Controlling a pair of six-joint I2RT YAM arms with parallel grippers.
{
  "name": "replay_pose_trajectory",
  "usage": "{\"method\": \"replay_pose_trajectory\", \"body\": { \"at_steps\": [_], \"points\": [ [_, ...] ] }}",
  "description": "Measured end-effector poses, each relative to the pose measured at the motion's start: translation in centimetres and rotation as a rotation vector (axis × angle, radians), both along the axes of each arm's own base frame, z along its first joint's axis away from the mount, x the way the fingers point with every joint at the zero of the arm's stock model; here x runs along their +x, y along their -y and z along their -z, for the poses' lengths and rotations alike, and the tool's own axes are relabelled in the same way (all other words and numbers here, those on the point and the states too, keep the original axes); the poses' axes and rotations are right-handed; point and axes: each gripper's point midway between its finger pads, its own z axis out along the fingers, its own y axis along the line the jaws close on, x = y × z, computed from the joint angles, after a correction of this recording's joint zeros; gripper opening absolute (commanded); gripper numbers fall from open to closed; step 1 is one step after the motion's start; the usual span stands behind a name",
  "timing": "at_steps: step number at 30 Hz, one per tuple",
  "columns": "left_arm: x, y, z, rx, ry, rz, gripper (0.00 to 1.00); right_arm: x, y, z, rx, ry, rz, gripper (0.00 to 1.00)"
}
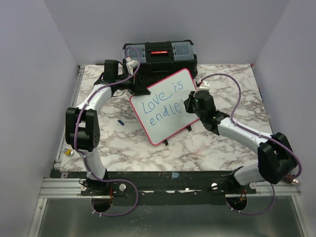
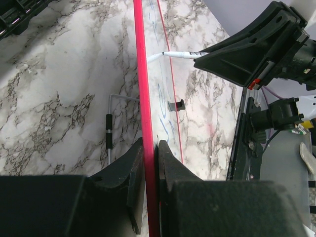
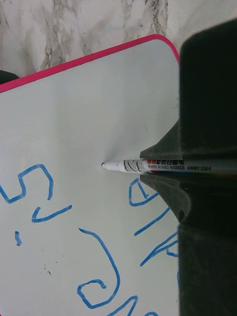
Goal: Write a sentence on the whiteboard
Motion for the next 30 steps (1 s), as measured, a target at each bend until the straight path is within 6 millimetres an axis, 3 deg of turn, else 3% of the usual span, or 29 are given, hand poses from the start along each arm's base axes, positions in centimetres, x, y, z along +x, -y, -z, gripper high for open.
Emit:
{"method": "replay_pose_trajectory", "body": {
  "at_steps": [18, 30],
  "points": [
    [0.0, 0.0, 0.0, 0.002, 0.000, -0.003, 0.00, -1.2, -1.1, 0.7, 0.032, 0.001, -0.103, 0.01],
    [0.0, 0.0, 0.0, 0.002, 0.000, -0.003, 0.00, -2.0, -0.6, 1.5, 0.024, -0.016, -0.103, 0.01]
  ]
}}
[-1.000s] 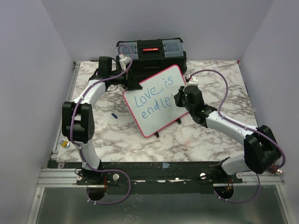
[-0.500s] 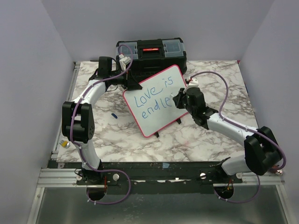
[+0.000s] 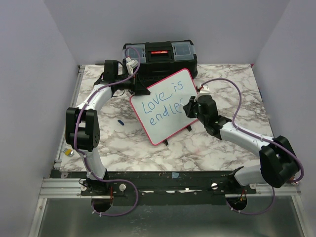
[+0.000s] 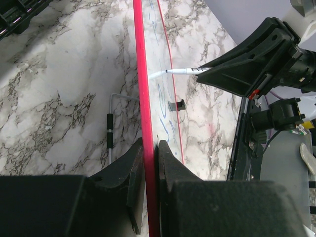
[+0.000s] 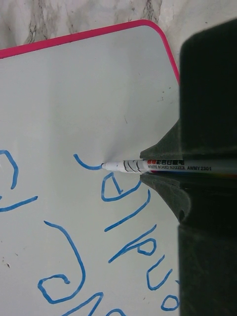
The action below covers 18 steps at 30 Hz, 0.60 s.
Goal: Write a sentence on the whiteboard
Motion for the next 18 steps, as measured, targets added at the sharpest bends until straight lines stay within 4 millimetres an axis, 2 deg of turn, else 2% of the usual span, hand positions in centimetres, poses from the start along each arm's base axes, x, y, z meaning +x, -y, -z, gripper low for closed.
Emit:
{"method": "replay_pose_trajectory", "body": {
  "at_steps": [18],
  "points": [
    [0.0, 0.0, 0.0, 0.000, 0.000, 0.000, 0.00, 0.0, 2.1, 1.1, -0.054, -0.031, 0.106, 0.01]
  ]
}}
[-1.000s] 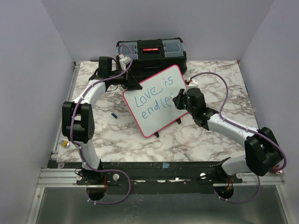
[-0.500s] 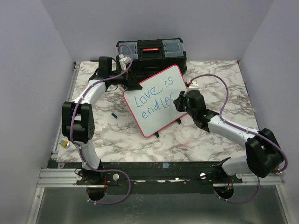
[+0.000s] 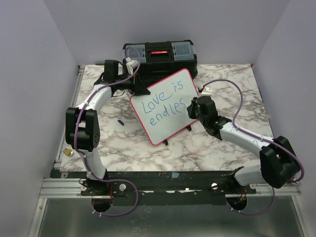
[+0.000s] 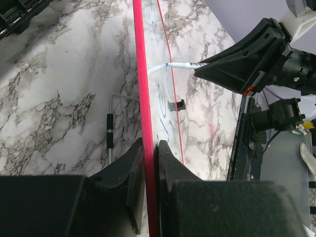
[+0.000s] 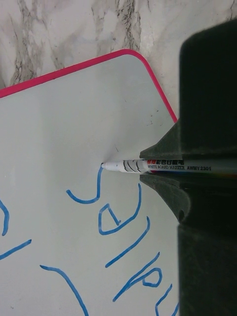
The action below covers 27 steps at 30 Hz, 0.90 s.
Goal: Write a sentence on the whiteboard
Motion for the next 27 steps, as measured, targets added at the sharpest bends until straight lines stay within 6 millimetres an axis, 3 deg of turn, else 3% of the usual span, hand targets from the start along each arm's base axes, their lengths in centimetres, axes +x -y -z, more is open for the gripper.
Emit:
{"method": "replay_pose_trajectory", "body": {
  "at_steps": [14, 27],
  "points": [
    [0.0, 0.0, 0.0, 0.000, -0.001, 0.000, 0.00, -0.9, 0.1, 0.9, 0.008, -0.031, -0.019, 0.01],
    [0.1, -0.1, 0.1, 0.003, -0.003, -0.008, 0.00, -1.7, -1.6, 0.8, 0.058, -0.055, -0.107, 0.01]
  ]
}}
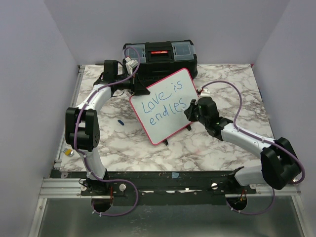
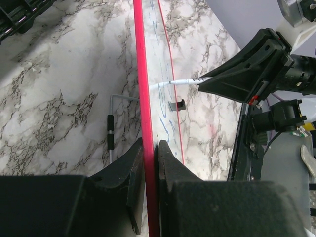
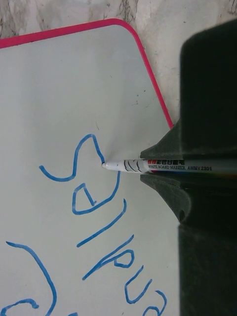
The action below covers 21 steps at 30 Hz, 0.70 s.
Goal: Write a sentence on the whiteboard
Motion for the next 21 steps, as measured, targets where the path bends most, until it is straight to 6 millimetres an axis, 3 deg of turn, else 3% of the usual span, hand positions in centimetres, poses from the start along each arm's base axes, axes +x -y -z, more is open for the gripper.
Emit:
{"method": "replay_pose_trajectory", "body": {
  "at_steps": [11, 18, 21],
  "points": [
    [-0.1, 0.2, -0.1, -0.005, 0.005, 0.009, 0.00, -0.5, -1.1, -1.6, 0.048, 0.008, -0.055, 0.01],
    [-0.1, 0.2, -0.1, -0.006, 0.006, 0.010, 0.00, -0.8, 1.1, -7.6, 0.121, 0.171, 0.040, 0.01],
    [-0.1, 0.2, -0.1, -0.006, 0.006, 0.010, 0.00, -0.3, 2.3, -8.1, 0.115, 0.192, 0.121, 0.01]
  ]
}}
